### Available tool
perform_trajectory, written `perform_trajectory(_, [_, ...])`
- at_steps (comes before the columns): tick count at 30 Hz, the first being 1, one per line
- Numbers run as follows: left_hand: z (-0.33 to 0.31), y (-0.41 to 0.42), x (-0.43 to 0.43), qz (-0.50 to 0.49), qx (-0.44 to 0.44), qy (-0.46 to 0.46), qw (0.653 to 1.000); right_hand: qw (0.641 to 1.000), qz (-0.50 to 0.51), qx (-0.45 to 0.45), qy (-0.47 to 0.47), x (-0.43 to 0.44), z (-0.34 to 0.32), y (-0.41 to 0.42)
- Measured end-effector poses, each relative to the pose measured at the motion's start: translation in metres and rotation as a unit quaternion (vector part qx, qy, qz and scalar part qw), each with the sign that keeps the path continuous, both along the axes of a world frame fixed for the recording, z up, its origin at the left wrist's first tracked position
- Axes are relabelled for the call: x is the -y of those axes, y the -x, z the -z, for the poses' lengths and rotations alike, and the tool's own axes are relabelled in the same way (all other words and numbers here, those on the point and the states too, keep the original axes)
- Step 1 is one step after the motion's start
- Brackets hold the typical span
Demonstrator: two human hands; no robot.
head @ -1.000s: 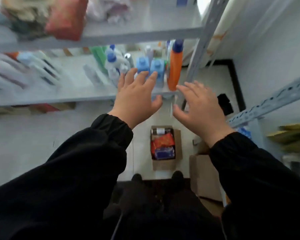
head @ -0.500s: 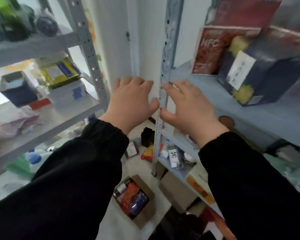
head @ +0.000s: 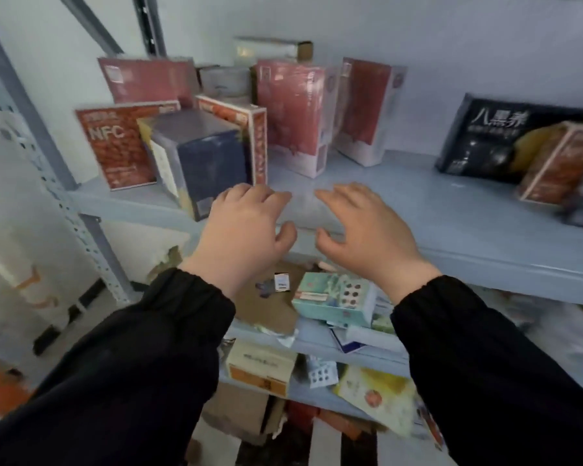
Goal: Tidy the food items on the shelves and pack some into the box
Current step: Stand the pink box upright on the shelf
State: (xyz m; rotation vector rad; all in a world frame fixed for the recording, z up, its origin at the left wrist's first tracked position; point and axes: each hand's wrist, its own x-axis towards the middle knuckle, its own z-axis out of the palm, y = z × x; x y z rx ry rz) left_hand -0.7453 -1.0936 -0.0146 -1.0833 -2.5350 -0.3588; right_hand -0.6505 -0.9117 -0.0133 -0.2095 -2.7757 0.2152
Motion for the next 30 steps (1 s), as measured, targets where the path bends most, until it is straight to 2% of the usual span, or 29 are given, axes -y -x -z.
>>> perform_trajectory(7, [0.020, -0.007, -0.124, 0.002, 0.093, 0.052, 0.994, 0.987, 0.014, 0.158, 0.029, -0.118, 0.004, -0.007])
perform_trajectory(13, [0.025, 0.013, -0.178, -0.035, 0.173, 0.113, 0.978, 0.977, -0.005, 0.202, 0.073, -0.191, 0.009, 0.019])
perform_trajectory(17, [0.028, 0.018, -0.186, -0.054, 0.177, 0.136, 0.973, 0.960, 0.001, 0.245, 0.134, -0.217, 0.003, 0.063])
perform_trajectory(18, [0.029, 0.019, -0.186, -0.060, 0.175, 0.133, 0.974, 0.959, 0.010, 0.226, 0.171, -0.221, 0.004, 0.072])
perform_trajectory(20, [0.030, 0.019, -0.185, -0.065, 0.169, 0.131, 0.975, 0.951, 0.035, 0.129, 0.279, -0.228, 0.008, 0.089])
perform_trajectory(22, [0.029, 0.017, -0.185, -0.068, 0.171, 0.127, 0.975, 0.925, 0.052, 0.036, 0.375, -0.230, 0.011, 0.104])
perform_trajectory(24, [0.027, 0.016, -0.187, -0.072, 0.177, 0.114, 0.975, 0.899, 0.062, -0.026, 0.432, -0.230, 0.011, 0.124])
perform_trajectory(26, [0.028, 0.017, -0.188, -0.070, 0.175, 0.104, 0.977, 0.892, 0.065, -0.061, 0.444, -0.230, 0.010, 0.143])
perform_trajectory(30, [0.031, 0.020, -0.186, -0.066, 0.163, 0.100, 0.979, 0.903, 0.068, -0.096, 0.413, -0.227, 0.011, 0.163])
